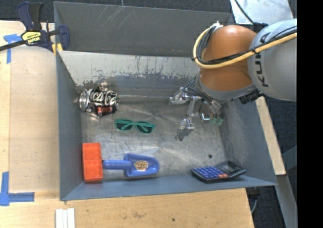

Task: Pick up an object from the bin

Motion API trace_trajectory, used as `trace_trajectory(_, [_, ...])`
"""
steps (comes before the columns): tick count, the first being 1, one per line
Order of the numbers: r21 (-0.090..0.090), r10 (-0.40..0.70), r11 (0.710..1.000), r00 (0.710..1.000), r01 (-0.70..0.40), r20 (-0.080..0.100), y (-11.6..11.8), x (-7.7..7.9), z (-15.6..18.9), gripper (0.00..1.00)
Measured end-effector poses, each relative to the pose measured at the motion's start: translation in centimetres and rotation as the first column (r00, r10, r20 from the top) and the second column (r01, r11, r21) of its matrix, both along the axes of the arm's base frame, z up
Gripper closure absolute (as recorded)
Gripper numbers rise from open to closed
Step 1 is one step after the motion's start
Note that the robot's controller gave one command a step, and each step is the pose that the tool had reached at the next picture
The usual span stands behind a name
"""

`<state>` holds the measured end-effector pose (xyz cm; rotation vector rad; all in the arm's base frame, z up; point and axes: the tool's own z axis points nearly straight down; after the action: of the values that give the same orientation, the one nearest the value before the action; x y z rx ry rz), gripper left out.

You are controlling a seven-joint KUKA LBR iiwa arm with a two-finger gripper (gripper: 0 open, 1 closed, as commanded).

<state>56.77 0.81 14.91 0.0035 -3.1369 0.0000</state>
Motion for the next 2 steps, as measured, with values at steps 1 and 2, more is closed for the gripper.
trace_trajectory(1, [0.000,0.000,1.000,1.000,0.000,0.008,0.0,0.2,0.4,0.00])
trace_trajectory(2, [-0.001,0.115,0.993,0.993,-0.115,0.010,5.9,2.0,-4.0,0.00])
